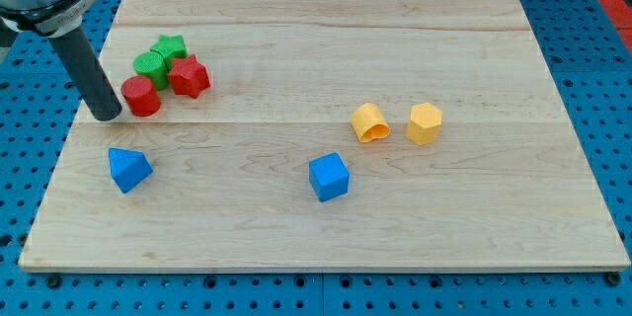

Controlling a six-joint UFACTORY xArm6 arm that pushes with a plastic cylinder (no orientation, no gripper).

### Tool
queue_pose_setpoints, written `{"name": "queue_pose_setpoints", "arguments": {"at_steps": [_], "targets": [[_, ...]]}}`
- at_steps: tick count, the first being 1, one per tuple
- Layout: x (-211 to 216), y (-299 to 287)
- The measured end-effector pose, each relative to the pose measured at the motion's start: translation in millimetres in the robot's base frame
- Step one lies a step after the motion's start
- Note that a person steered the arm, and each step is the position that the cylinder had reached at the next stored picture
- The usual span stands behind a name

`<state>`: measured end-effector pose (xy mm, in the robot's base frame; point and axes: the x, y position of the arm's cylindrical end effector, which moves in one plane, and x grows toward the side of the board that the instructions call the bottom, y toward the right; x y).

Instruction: Move yellow hexagon along with blue cube towards top

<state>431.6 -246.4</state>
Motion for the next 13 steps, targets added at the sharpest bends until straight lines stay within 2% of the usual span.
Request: {"name": "queue_pose_setpoints", "arguments": {"at_steps": [2, 3, 5, 7, 8, 9, 10, 12, 13], "targets": [[10.2, -28.4], [48.4, -36.5], [83.4, 59.5], [86.9, 135.0], [88.6, 114.6], [109.7, 102.8], [119.0, 138.7], [102.7, 261.2], [101.7, 289.1]]}}
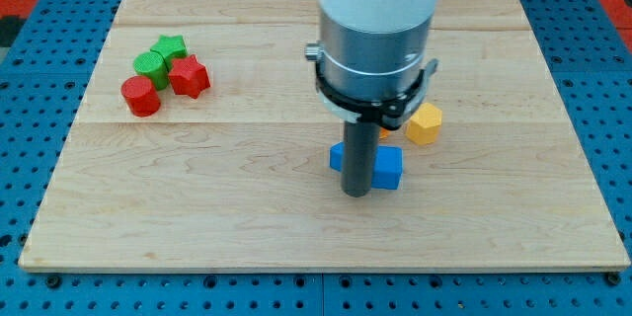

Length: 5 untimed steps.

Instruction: Move yellow hexagon along with blue cube towards top

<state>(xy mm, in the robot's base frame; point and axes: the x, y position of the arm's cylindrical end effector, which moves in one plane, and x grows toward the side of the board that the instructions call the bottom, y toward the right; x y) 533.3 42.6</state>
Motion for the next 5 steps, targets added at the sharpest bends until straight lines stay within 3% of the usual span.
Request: {"name": "queue_pose_setpoints", "arguments": {"at_steps": [5], "targets": [[-19.5, 60.7]]}}
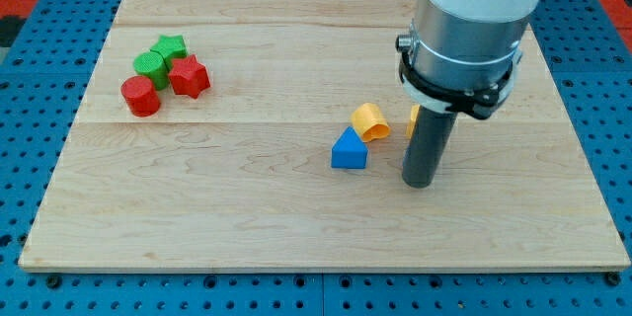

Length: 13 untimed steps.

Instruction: Move yellow hexagon along with blue cube towards top

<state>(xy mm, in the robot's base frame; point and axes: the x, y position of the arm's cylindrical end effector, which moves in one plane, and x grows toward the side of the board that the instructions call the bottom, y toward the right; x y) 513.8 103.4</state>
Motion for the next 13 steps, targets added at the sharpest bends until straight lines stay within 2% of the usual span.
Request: {"name": "queue_pose_setpoints", "arguments": {"at_steps": [2, 3, 6, 7, 8, 9, 11, 12, 13], "targets": [[-48.9, 8.6], [-51.3, 31.9], [-151.9, 34.5], [-121.4, 34.5], [-96.3, 58.4], [-126.0, 71.6], [-224.1, 65.9], [-226.5, 66.1], [-152.0, 67.7]]}}
